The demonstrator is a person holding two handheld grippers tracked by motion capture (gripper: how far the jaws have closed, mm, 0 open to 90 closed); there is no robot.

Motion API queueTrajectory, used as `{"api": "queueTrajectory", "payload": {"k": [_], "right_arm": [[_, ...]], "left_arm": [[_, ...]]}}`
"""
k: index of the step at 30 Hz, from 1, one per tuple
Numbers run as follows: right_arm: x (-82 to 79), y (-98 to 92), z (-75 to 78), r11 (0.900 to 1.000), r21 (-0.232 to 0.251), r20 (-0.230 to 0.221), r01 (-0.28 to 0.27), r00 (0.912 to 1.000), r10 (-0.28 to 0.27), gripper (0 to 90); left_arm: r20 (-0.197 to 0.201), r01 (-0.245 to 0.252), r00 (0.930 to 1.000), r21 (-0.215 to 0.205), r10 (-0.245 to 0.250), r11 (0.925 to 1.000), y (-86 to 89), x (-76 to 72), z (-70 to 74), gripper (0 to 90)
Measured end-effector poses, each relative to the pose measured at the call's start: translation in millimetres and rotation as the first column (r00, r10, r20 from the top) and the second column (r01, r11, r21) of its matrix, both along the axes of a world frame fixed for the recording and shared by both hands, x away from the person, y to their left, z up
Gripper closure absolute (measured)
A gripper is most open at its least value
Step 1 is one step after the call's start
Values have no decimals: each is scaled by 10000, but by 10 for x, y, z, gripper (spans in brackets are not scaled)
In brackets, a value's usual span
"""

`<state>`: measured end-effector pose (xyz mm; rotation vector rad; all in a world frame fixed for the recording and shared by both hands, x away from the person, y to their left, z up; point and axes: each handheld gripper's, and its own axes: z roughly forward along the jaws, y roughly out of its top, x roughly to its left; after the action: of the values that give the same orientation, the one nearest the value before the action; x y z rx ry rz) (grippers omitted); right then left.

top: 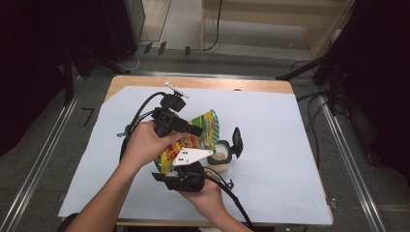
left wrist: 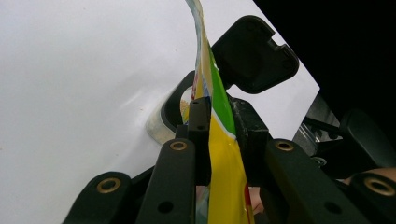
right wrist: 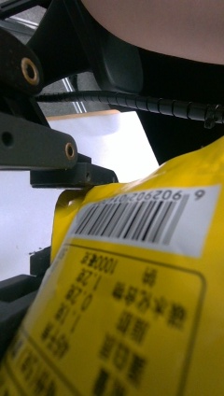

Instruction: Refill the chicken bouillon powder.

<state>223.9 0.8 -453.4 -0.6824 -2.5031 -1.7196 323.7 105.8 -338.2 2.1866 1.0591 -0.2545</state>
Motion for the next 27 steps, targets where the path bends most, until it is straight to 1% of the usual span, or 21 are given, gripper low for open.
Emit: {"api": "queueTrajectory", "payload": {"k": [17,27], "right_arm": [[2,-1,18,10000,43,-70,-26,10000,26,668],[-2,-1,28,10000,47,-142,-13,9999,14,668]], "left_arm": [[-131,9,9999,-106,-11,9999,29,35,-16,800],[-96,13,10000,-121,-14,9999,31,35,-14,793]]}}
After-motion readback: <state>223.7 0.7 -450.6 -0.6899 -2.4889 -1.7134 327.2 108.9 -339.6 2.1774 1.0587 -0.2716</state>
